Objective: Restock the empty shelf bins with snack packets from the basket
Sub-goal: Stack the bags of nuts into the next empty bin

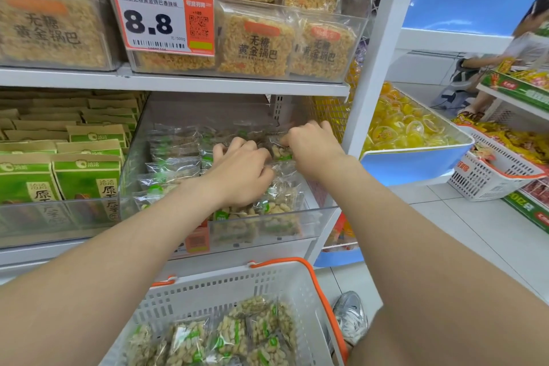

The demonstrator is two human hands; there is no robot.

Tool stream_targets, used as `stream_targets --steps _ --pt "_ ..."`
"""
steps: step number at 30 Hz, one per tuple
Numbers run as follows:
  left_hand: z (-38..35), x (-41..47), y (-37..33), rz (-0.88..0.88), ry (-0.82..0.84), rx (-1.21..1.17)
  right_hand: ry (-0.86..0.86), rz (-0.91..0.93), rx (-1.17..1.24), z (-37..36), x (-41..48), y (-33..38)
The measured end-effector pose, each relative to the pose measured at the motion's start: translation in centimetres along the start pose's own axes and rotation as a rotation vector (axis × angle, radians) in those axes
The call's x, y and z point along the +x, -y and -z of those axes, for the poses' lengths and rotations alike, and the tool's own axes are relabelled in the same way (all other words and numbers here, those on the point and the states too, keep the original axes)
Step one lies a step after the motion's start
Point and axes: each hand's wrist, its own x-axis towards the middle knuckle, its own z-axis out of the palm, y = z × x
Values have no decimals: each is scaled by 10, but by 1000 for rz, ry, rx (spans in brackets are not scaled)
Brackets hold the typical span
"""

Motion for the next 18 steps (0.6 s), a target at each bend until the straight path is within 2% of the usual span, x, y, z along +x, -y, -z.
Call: stream_targets --steps 7,13,18 --pt "0 -3 1 -21 -39 -35 69 62 -104 -5 3 -4" --pt "0 -3 1 2 23 -46 -16 72 -94 4 5 -9" --pt "-2 -4 2 10 43 -39 123 118 -109 3 9 -2"
